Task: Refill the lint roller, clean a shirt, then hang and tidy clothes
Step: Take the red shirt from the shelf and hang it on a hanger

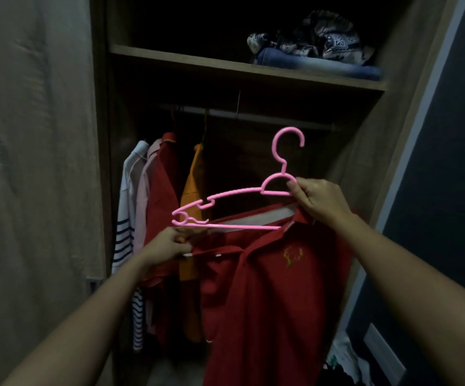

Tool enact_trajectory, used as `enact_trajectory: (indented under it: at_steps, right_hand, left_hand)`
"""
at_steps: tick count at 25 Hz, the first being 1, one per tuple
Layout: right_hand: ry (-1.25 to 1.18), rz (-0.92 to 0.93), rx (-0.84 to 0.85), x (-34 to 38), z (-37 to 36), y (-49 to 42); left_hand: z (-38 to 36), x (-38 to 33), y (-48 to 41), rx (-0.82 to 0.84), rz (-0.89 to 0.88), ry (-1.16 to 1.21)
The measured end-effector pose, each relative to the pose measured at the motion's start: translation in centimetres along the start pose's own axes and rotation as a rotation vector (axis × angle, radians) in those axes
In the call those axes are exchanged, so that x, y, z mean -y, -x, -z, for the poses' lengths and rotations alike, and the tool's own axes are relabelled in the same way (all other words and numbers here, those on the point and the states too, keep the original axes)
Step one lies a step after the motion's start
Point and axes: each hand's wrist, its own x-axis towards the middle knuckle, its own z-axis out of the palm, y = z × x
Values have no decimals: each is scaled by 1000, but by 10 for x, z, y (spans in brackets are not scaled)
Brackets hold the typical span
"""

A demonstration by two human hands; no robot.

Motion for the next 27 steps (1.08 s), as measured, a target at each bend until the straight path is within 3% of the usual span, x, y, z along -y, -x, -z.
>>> enact_trajectory:
  at_steps: [5, 10, 13, 15, 16, 19, 22, 25, 27]
  right_hand:
    - [-153, 38, 48, 1, -18, 17]
    - [-124, 64, 104, 3, -23, 13]
    - [31, 16, 132, 24, -31, 6]
    - [-23, -99, 138, 45, -34, -2]
    - [-107, -165, 122, 50, -32, -6]
    - [-271, -237, 86, 44, -23, -10]
    - [-299, -174, 66, 30, -10, -8]
    - [-397, -119, 3, 23, 1, -11]
    - [-422, -82, 8, 18, 11, -15]
  left_hand:
    - [42, -14, 4, -28, 48, 101]
    - [63, -44, 14, -63, 84, -12]
    - [48, -69, 17, -420, 61, -245]
    - [21, -91, 19, -657, -55, -415]
    - [2, -98, 19, -690, -145, -493]
    - [-45, -103, 24, -599, -378, -669]
    - [-20, -98, 18, -622, -508, -844]
    - [16, -103, 1, -286, -383, -772]
    - [17, -105, -4, -193, -370, -695]
